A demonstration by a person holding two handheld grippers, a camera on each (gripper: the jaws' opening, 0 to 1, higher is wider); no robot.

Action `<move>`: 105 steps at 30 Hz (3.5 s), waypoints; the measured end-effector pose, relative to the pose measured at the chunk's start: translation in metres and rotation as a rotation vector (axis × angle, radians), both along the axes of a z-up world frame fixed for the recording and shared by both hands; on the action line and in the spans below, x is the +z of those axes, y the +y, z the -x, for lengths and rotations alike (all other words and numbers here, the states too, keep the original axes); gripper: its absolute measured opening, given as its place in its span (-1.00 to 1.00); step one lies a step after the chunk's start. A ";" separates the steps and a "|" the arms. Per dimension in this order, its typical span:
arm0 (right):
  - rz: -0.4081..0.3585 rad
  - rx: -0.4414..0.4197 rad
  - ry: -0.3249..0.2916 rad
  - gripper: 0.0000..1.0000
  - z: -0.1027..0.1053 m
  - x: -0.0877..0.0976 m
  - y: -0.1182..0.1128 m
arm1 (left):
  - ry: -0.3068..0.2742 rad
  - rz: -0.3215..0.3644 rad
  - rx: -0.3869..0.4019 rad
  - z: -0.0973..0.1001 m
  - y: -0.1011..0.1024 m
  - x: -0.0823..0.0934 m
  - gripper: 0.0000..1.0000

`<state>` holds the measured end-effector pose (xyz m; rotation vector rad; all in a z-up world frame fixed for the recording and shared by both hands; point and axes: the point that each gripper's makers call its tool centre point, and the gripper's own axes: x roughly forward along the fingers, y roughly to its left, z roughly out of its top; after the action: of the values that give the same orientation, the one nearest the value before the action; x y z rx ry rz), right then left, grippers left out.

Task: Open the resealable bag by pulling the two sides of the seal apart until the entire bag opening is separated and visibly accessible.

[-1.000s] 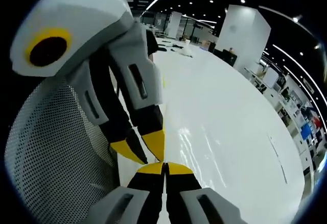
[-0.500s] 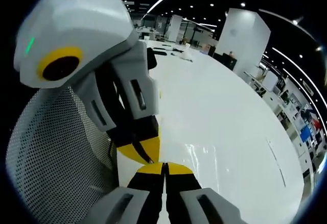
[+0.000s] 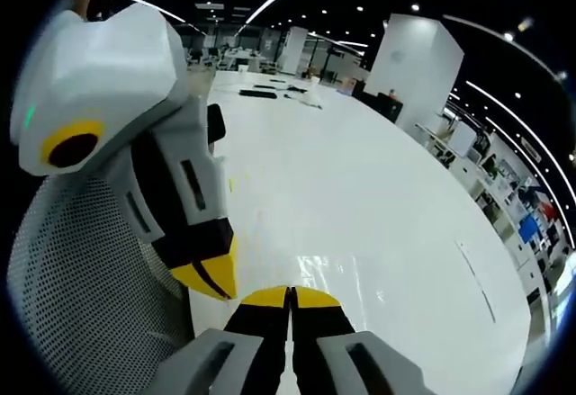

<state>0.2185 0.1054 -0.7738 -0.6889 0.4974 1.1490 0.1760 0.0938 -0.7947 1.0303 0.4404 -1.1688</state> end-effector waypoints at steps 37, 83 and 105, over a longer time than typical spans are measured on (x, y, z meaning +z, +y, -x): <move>-0.138 -0.055 -0.171 -1.00 -0.043 0.086 0.013 | -0.050 0.086 0.121 -0.038 0.007 0.020 -1.00; 0.155 0.199 -0.180 -1.00 -0.019 -0.011 -0.011 | 0.177 0.299 0.320 -0.019 0.023 0.022 -0.70; 0.240 0.392 -0.220 -1.00 -0.064 -0.029 -0.023 | 0.186 0.531 0.588 -0.048 0.067 0.031 0.19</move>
<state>0.2824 0.0824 -0.8027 -1.1446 0.3223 1.3700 0.2242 0.1609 -0.7641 0.2939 0.4993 -0.7807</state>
